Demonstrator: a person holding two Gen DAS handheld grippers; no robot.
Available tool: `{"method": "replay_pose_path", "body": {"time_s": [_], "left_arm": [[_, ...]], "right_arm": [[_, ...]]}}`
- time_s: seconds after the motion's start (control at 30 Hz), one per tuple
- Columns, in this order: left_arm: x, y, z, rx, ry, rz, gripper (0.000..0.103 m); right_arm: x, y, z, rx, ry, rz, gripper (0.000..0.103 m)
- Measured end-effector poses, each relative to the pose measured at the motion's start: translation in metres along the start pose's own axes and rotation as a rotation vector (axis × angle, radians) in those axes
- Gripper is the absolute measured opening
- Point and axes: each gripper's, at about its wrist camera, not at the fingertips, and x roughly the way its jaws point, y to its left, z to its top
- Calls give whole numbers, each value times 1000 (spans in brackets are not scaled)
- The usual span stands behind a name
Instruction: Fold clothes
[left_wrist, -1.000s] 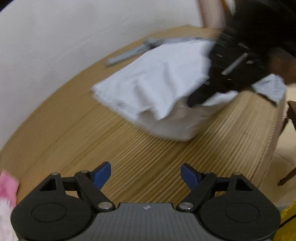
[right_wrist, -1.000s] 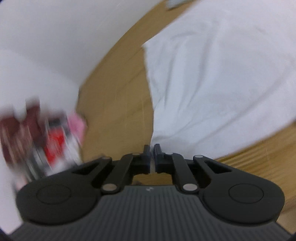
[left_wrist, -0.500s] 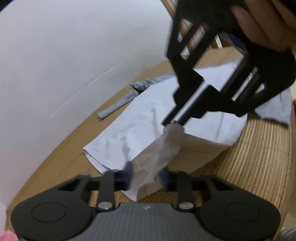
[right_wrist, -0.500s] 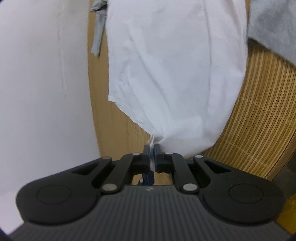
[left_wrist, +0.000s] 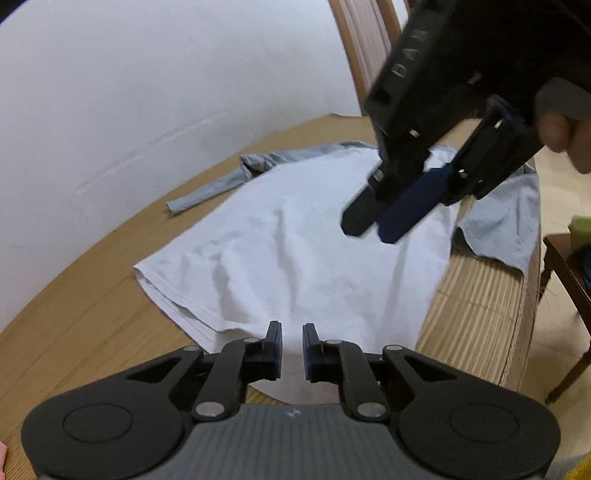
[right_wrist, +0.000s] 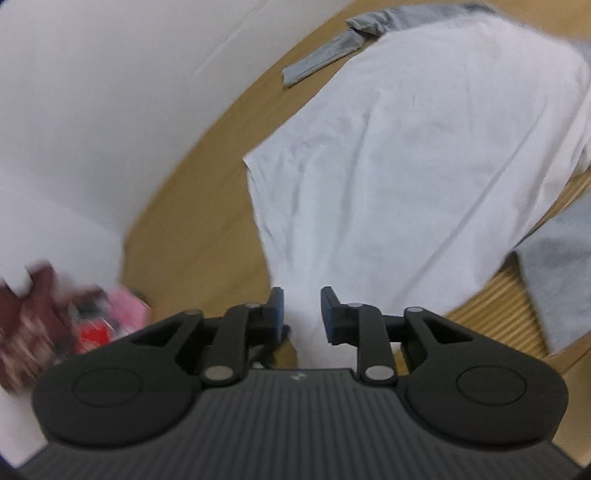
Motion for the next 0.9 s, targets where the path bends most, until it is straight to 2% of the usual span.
{"method": "replay_pose_path", "body": {"time_s": [0.07,0.2,0.27,0.43,0.5,0.67,0.73,0.9], "left_arm": [[4,-2,-3,12,22,-4,14],[-4,12,-17,-20,64,-5,16],[-10,22,-25,-20,89,2,16],[-28,21,-46,24,144,14,19],[-32,18,-50,19,163,16,19],[-35,17,-53,5,170,9,23],[-36,18,-53,12,166,13,26],[-38,24,-55,-4,177,28,28]], "right_arm": [[-1,-7,-5,-46,43,-20,30],[7,-12,-17,-84,76,-17,30],[15,-13,-27,-126,84,13,30],[22,-2,-54,-435,146,-55,30],[26,1,-63,-511,148,-42,30],[36,-12,-60,-451,178,71,30],[45,-16,-58,-424,181,88,30],[54,-2,-65,-462,174,149,30]]}}
